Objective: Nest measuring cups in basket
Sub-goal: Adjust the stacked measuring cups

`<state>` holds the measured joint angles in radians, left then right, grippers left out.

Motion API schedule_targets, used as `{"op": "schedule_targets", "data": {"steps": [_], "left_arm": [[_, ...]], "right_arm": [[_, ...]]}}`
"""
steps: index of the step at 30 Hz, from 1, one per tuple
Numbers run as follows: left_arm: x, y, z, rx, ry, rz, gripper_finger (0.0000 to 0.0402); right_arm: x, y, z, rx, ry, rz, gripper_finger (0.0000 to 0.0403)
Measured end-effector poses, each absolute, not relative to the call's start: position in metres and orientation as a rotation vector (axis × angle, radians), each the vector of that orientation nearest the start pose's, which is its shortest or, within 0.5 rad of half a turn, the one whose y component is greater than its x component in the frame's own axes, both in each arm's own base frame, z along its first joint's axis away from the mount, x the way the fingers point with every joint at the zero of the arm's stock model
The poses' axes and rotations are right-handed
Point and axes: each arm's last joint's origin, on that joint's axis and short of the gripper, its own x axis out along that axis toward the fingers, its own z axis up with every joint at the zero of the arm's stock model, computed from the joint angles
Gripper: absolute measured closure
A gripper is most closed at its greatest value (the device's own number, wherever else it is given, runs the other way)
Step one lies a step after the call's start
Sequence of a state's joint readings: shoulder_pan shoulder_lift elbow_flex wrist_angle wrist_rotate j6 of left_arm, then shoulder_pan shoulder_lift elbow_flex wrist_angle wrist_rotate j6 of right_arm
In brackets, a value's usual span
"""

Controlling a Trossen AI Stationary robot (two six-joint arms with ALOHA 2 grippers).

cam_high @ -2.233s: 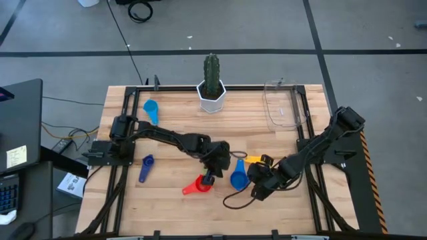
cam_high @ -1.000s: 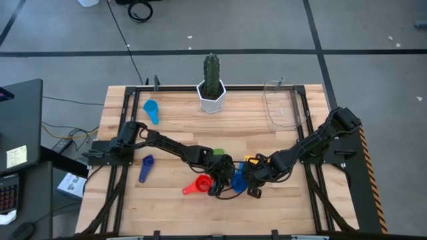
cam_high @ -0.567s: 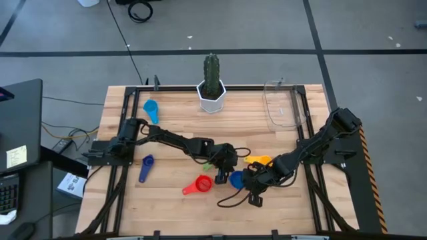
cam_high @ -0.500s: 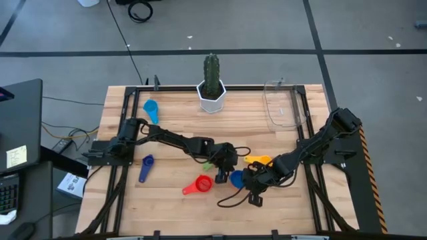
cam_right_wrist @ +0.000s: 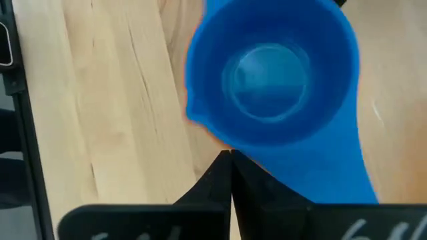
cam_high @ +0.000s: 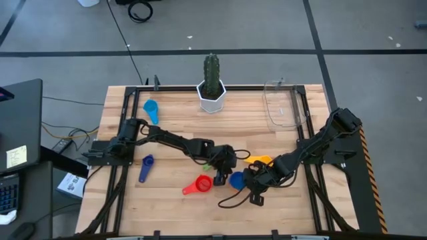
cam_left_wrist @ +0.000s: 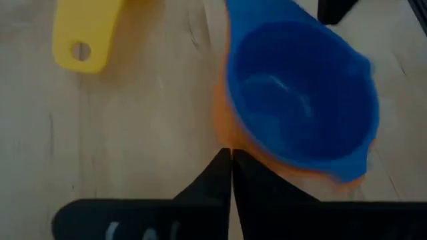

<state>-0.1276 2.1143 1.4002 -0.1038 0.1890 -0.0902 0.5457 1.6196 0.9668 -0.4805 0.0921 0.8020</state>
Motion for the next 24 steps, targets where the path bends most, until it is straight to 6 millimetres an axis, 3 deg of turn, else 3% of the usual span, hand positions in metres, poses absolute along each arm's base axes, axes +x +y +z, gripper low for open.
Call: {"op": "schedule_targets", "data": {"steps": [8,15,20,24], "left_arm": [[0.442,-0.061,0.145,-0.099,0.837,-0.261,0.0363],[0.435,-0.041,0.165,-0.112,0.93,-0.209,0.0379],[0.43,-0.033,0.186,-0.131,0.949,-0.207,0.0396],[0.426,-0.042,0.184,-0.133,0.993,-0.235,0.0397]], "right_arm": [[0.26,0.157,0.178,0.361,1.2,0.008,0.037],[0.259,0.159,0.188,0.329,1.241,0.104,0.0397],[0.255,0.155,0.193,0.251,1.25,-0.002,0.0395],[0.253,0.148,0.192,0.245,1.237,-0.141,0.0398]]}}
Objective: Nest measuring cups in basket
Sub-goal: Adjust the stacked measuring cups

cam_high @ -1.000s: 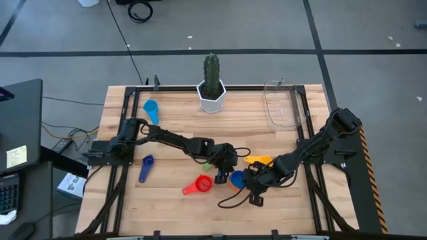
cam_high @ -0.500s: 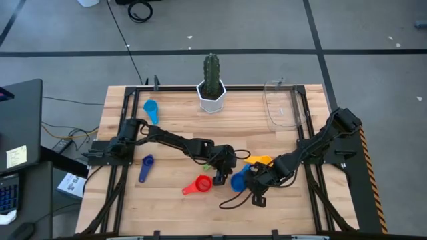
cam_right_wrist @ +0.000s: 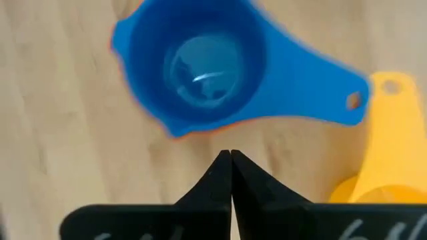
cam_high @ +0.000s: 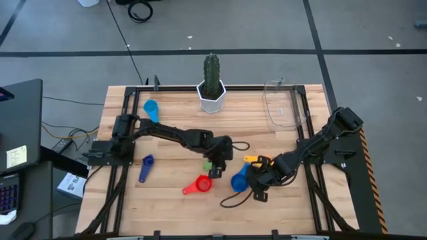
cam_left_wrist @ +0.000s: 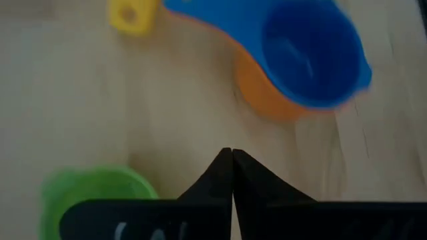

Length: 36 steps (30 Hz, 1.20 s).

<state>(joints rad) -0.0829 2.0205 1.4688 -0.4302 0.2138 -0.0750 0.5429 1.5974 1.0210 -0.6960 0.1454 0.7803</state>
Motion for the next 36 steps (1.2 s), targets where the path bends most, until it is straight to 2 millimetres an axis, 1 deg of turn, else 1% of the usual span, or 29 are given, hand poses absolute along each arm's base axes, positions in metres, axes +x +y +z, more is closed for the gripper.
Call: {"op": "schedule_targets", "data": {"steps": [3,6,12,16,19,22,26,28,32,36], "left_arm": [[0.42,-0.047,0.184,-0.148,1.05,-0.233,0.0398],[0.411,-0.05,0.191,-0.16,1.104,-0.226,0.0399],[0.385,-0.054,0.22,-0.191,1.193,-0.206,0.04],[0.362,-0.06,0.245,-0.248,1.249,-0.203,0.04],[0.347,-0.068,0.256,-0.314,1.314,-0.201,0.0397],[0.338,-0.081,0.258,-0.316,1.357,-0.179,0.0381],[0.333,-0.096,0.257,-0.308,1.377,-0.182,0.0355],[0.333,-0.101,0.255,-0.301,1.388,-0.19,0.0344],[0.335,-0.103,0.249,-0.293,1.408,-0.181,0.0326],[0.336,-0.103,0.246,-0.318,1.421,-0.155,0.0311]], "right_arm": [[0.256,0.147,0.196,0.225,1.217,-0.141,0.0399],[0.263,0.148,0.208,0.198,1.191,-0.1,0.04],[0.276,0.153,0.236,0.053,1.124,0.091,0.04],[0.281,0.149,0.24,-0.002,1.11,0.15,0.039],[0.283,0.145,0.24,-0.009,1.105,0.15,0.0378],[0.285,0.142,0.24,0.009,1.115,0.178,0.0369],[0.287,0.14,0.241,0.023,1.108,0.184,0.0355],[0.288,0.141,0.241,0.002,1.099,0.202,0.0347],[0.289,0.142,0.242,-0.062,1.077,0.248,0.0333],[0.292,0.141,0.243,-0.059,1.048,0.253,0.0322]]}}
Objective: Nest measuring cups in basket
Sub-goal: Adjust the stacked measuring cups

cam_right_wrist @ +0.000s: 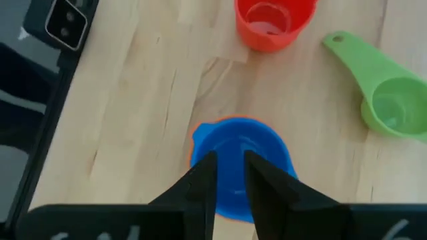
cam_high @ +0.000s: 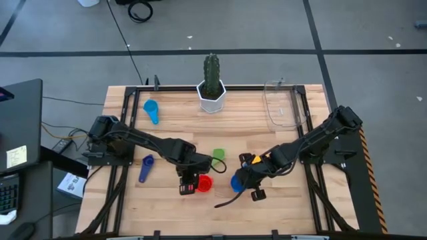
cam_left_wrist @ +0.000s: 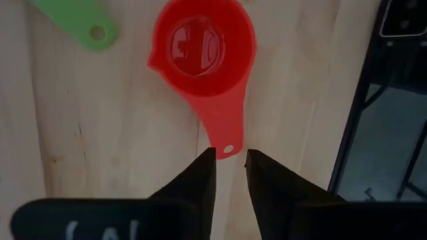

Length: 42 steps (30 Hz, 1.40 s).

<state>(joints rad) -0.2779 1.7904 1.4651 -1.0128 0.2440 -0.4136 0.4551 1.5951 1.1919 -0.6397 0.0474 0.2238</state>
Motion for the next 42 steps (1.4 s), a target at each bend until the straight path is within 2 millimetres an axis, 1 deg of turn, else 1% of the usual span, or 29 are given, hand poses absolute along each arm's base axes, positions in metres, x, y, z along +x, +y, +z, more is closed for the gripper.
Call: {"op": "schedule_targets", "data": {"steps": [6,10,13,17,21,25,29,33,36,39,42], "left_arm": [[0.337,-0.104,0.247,-0.32,1.399,-0.159,0.0311],[0.338,-0.104,0.247,-0.323,1.39,-0.151,0.0314],[0.338,-0.103,0.247,-0.313,1.384,-0.116,0.0314],[0.337,-0.102,0.246,-0.299,1.401,-0.092,0.0314],[0.329,-0.1,0.244,-0.291,1.485,-0.06,0.0314],[0.321,-0.1,0.244,-0.273,1.562,-0.039,0.0315],[0.319,-0.103,0.244,-0.258,1.571,-0.051,0.0315],[0.318,-0.105,0.244,-0.248,1.568,-0.051,0.0315],[0.319,-0.105,0.244,-0.245,1.566,-0.051,0.0315],[0.318,-0.106,0.244,-0.243,1.563,-0.055,0.0315],[0.319,-0.106,0.244,-0.244,1.557,-0.057,0.0315]], "right_arm": [[0.288,0.143,0.242,-0.133,1.074,0.365,0.0323],[0.289,0.148,0.243,-0.194,1.033,0.426,0.0327],[0.296,0.151,0.245,-0.243,0.936,0.429,0.0327],[0.31,0.146,0.249,-0.274,0.821,0.436,0.0326],[0.322,0.14,0.244,-0.27,0.78,0.479,0.0325],[0.334,0.136,0.233,-0.263,0.778,0.473,0.0325],[0.337,0.131,0.229,-0.248,0.797,0.43,0.0325],[0.335,0.128,0.232,-0.252,0.806,0.403,0.0325],[0.33,0.124,0.232,-0.223,0.863,0.371,0.0325],[0.317,0.116,0.232,-0.194,0.991,0.291,0.0328],[0.302,0.107,0.231,-0.175,1.146,0.232,0.0346]]}}
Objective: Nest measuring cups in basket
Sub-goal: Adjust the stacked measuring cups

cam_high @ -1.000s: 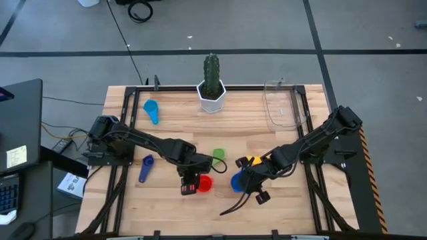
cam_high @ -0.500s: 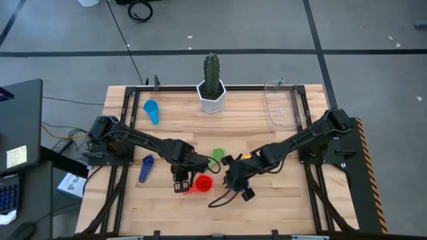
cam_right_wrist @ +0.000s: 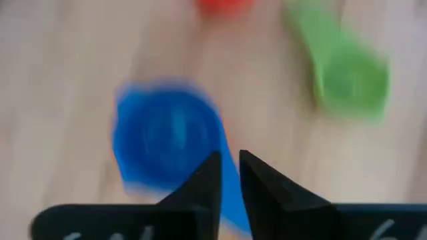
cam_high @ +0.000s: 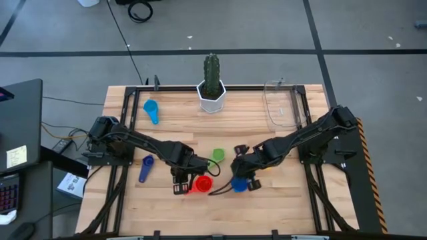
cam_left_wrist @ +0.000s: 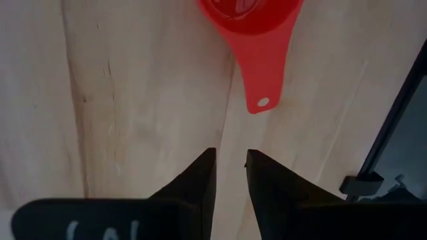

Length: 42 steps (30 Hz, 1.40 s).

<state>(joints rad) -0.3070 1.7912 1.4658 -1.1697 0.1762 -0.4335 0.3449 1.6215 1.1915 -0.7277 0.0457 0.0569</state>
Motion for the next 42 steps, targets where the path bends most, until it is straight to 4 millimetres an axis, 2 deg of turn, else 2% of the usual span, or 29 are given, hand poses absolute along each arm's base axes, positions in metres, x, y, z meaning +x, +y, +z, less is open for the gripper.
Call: {"op": "schedule_targets", "data": {"steps": [4,9,15,19,35,42], "left_arm": [[0.321,-0.106,0.244,-0.222,1.532,-0.037,0.0315],[0.323,-0.106,0.244,-0.223,1.508,-0.034,0.0315],[0.324,-0.106,0.244,-0.226,1.499,-0.037,0.0315],[0.324,-0.106,0.244,-0.231,1.498,-0.033,0.0315],[0.325,-0.106,0.244,-0.226,1.493,-0.035,0.0315],[0.325,-0.106,0.244,-0.226,1.493,-0.036,0.0315]], "right_arm": [[0.293,0.097,0.231,-0.248,1.226,0.159,0.0393],[0.301,0.084,0.229,-0.321,1.2,0.182,0.0396],[0.305,0.059,0.222,-0.32,1.213,0.205,0.0399],[0.303,0.047,0.208,-0.261,1.227,0.283,0.04],[0.293,0.044,0.179,-0.223,1.203,0.405,0.0402],[0.29,0.047,0.176,-0.178,1.221,0.427,0.0402]]}}
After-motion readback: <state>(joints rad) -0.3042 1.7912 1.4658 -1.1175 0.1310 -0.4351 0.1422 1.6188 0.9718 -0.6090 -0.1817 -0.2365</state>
